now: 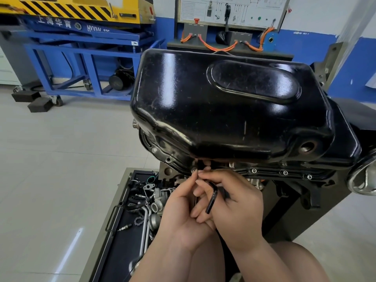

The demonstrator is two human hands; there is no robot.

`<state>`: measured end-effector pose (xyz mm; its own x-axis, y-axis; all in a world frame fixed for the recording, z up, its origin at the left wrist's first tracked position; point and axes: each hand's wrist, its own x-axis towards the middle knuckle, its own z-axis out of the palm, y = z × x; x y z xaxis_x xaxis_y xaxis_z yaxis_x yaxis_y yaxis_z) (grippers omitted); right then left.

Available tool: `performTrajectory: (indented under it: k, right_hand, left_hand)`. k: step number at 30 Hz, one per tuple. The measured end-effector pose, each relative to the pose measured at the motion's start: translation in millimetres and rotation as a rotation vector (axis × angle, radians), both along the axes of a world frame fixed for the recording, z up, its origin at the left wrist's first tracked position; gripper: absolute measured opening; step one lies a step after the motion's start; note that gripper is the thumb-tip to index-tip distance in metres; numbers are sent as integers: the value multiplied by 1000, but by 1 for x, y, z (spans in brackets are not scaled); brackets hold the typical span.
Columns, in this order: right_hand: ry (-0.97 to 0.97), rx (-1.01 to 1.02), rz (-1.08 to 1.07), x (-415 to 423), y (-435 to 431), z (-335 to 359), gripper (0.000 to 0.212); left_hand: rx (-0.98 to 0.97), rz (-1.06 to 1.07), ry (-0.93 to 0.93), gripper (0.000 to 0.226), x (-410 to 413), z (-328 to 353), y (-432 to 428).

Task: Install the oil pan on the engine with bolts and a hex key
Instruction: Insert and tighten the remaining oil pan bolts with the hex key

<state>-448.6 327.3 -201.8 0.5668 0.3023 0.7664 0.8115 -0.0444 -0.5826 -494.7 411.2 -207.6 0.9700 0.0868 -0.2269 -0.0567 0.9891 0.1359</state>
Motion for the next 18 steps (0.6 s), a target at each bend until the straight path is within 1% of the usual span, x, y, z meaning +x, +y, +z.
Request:
performTrajectory:
  k: [2, 4, 6, 7, 9, 11, 13, 14, 15, 17, 18]
  right_hand:
    - [8, -9, 3, 0, 2, 1, 24]
    - [31, -29, 12, -1, 2, 4, 21]
    - [47, -65, 44, -2, -1, 7, 24]
    - [39, -86, 77, -2, -4, 9, 27]
    - [-5, -116, 179, -4, -12, 16, 28]
    - [-47, -143, 292, -4, -20, 24, 35]
    - [-68, -176, 364, -3, -24, 31, 42]
    - [-72, -189, 378, -3, -26, 34, 44]
    - [-71, -196, 384, -2, -27, 36, 44]
    - [-61, -192, 396, 0, -28, 38, 36]
    - [-57, -185, 404, 0, -28, 38, 31]
  left_hand:
    - [33, 27, 17, 48, 1, -1, 0]
    - [48, 26, 20, 38, 1, 1, 0]
    - [52, 27, 31, 24, 1, 2, -1]
    - [58, 24, 48, 23, 1, 3, -2]
    - [67, 56, 94, 26, 0, 4, -3]
    - [40, 110, 118, 30, 2, 2, -4]
    - [33, 113, 117, 40, 2, 2, -6]
    - [24, 95, 127, 40, 2, 2, -4]
    - [5, 77, 123, 34, 1, 5, -3]
    - [21, 69, 156, 10, 2, 5, -4]
    - [33, 73, 168, 9, 2, 4, -4]
